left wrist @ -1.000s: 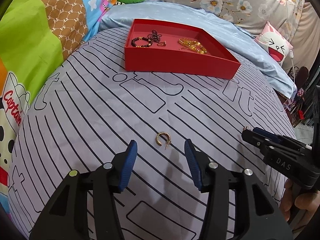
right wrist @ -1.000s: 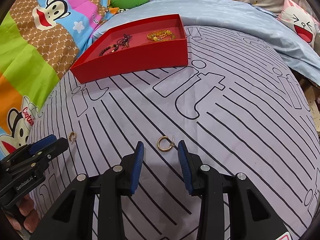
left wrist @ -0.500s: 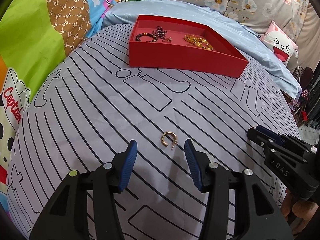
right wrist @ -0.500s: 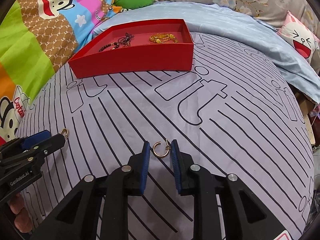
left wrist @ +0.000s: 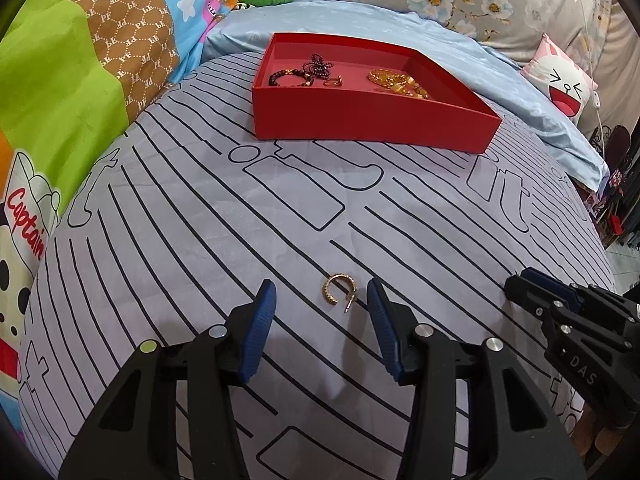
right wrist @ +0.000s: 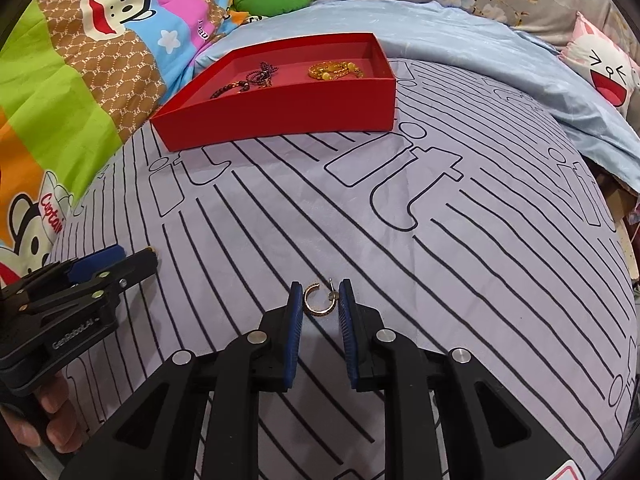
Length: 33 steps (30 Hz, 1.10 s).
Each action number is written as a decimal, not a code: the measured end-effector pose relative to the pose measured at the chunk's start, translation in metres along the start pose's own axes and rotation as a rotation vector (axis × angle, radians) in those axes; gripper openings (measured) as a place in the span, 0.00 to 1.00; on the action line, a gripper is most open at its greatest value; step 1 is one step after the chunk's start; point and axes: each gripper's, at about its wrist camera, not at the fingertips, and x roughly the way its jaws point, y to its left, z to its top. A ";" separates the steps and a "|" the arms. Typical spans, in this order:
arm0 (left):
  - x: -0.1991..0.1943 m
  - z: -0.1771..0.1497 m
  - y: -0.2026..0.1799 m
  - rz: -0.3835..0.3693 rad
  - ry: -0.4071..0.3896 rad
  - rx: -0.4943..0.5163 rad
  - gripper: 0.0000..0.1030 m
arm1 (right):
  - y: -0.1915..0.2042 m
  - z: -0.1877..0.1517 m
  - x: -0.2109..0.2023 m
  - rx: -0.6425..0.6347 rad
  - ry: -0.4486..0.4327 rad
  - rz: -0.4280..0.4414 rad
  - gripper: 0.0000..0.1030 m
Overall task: Organize jewelry
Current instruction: 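Grasp a gold hoop earring with the left tool while the right tool grasps another, then carry both gold earrings into the red box and open both tools to release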
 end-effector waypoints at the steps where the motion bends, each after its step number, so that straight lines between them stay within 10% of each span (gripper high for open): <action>1: 0.000 0.000 -0.001 0.004 0.000 0.003 0.41 | 0.001 0.000 0.000 0.001 0.000 0.001 0.17; 9: 0.002 0.001 -0.006 -0.016 0.003 0.027 0.17 | 0.003 -0.004 -0.003 0.006 0.006 0.012 0.17; 33: -0.039 0.023 -0.007 -0.089 -0.053 -0.007 0.17 | 0.006 0.020 -0.049 0.019 -0.085 0.073 0.17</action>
